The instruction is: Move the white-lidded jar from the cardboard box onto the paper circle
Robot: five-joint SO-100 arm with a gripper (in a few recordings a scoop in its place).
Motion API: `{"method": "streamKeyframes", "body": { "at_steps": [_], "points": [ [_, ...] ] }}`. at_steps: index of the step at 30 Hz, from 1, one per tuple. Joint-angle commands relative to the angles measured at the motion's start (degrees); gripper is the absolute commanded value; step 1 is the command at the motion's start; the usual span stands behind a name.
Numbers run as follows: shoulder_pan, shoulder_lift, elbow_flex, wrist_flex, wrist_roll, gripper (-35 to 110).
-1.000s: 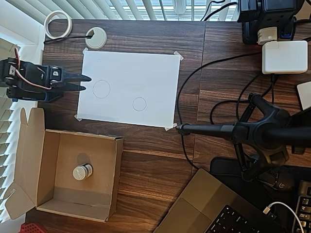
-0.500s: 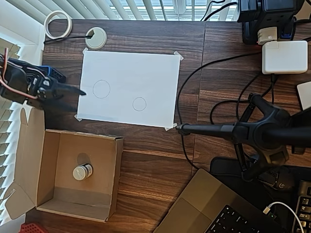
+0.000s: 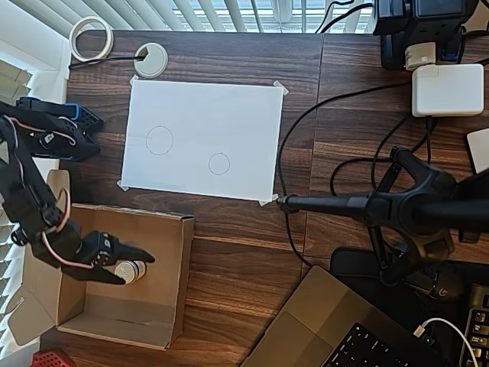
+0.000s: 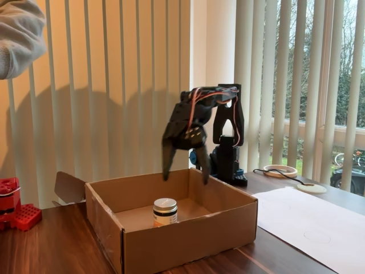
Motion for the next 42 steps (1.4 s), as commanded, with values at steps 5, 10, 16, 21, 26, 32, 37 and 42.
{"method": "streamKeyframes", "body": {
  "at_steps": [5, 10, 16, 21, 26, 32, 37, 42],
  "points": [
    [6.06, -6.06, -6.06, -1.76, -11.25, 47],
    [6.77, -10.99, -8.53, -1.76, -13.45, 48],
    [6.68, -14.59, -10.37, -1.76, -14.41, 46],
    [6.50, -15.03, -9.14, -1.49, -14.50, 45],
    [6.24, -14.77, -7.65, -0.44, -14.85, 43],
    [5.36, -13.71, -5.27, 0.26, -14.77, 41],
    [4.66, -13.27, -3.69, 0.70, -14.68, 40],
    [3.96, -12.83, -2.99, 1.05, -14.06, 36]
  ]
}}
